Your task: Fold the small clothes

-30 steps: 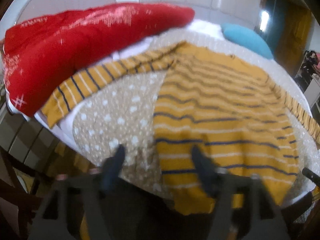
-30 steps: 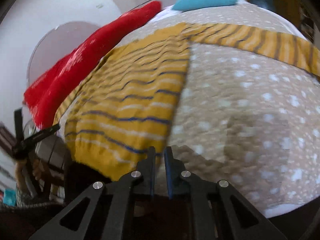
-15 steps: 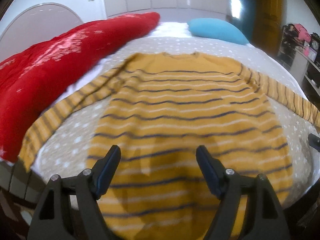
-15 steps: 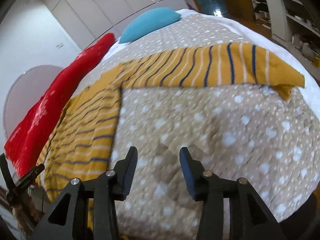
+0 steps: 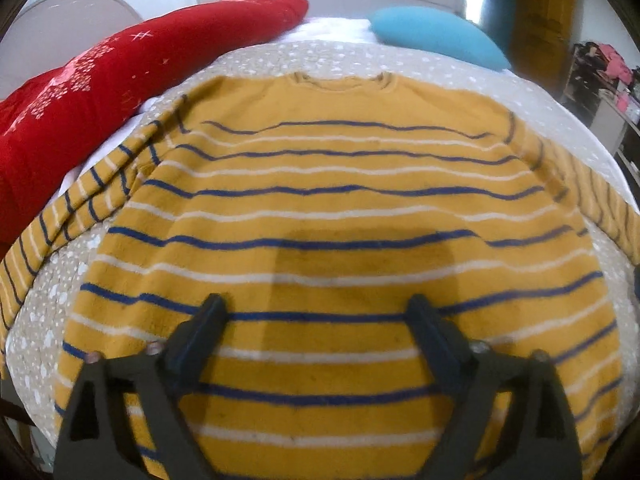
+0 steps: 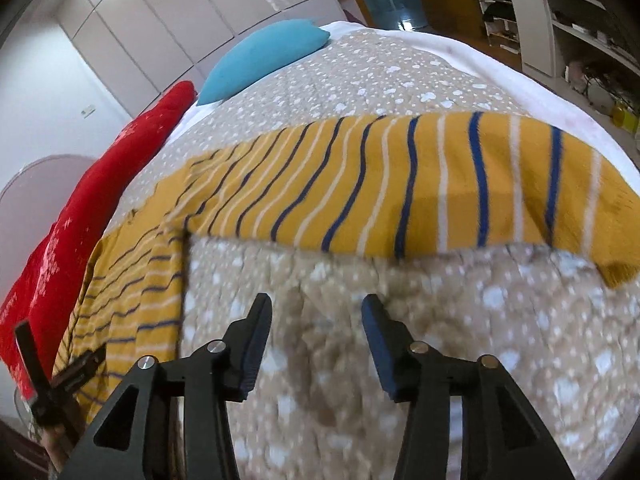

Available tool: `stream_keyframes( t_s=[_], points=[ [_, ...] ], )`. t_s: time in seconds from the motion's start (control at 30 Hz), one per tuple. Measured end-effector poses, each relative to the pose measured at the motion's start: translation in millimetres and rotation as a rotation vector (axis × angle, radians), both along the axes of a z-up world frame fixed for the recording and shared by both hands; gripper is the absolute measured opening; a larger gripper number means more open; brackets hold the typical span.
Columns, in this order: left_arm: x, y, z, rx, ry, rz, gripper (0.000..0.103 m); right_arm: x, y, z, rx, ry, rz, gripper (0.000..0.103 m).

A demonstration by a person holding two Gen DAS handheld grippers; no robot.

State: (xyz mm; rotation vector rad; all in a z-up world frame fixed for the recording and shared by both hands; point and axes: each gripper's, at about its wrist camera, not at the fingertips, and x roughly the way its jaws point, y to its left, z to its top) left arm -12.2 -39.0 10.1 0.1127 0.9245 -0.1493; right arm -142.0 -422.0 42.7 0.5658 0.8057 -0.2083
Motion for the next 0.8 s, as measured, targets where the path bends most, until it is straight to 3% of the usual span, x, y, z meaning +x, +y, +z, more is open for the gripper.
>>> stream_keyframes(
  t_s=[0.13, 0.43, 0.8],
  points=[
    [3.2, 2.5, -5.5, -0.012, 0.007, 0.009, 0.103, 7.9, -1.7, -3.7, 0.007, -0.031, -0.026, 0.063],
    [-0.1, 4.8, -7.1, -0.014, -0.023, 0.010, 0.103, 15.6, 20.8, -6.9, -0.093, -0.060, -0.015, 0.088],
    [-2.2, 3.6, -7.0, -0.016, -0.031, 0.018, 0.103, 22.5, 26.4, -9.3, -0.102, -0.046, 0.013, 0.098]
  ],
)
